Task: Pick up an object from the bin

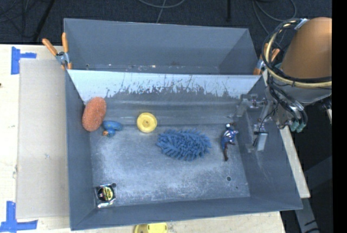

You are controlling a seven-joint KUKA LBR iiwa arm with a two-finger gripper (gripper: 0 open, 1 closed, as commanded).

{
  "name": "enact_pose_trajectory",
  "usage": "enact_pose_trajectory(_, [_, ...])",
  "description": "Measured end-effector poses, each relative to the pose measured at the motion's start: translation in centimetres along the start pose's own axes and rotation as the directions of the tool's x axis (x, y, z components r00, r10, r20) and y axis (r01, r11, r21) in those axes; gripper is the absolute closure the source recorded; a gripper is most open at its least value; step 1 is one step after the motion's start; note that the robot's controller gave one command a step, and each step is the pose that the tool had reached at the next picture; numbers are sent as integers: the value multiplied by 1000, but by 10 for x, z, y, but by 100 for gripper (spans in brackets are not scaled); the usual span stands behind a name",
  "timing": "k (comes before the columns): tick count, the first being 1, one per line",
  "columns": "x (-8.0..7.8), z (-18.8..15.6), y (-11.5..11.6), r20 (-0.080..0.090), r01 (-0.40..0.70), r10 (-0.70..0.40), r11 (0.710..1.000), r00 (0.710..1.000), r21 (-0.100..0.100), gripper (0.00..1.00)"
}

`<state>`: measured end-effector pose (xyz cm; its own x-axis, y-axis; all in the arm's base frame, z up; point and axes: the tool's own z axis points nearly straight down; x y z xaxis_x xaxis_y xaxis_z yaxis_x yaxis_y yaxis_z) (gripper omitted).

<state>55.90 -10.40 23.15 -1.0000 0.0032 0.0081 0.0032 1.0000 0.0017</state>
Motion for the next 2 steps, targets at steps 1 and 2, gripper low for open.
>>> enact_pose_trajectory(1, [-1,-5,0,8,3,-3,1000,1000,2,0])
enact_pose_trajectory(2, [-10,68,66,13,-22,22,1000,1000,2,0])
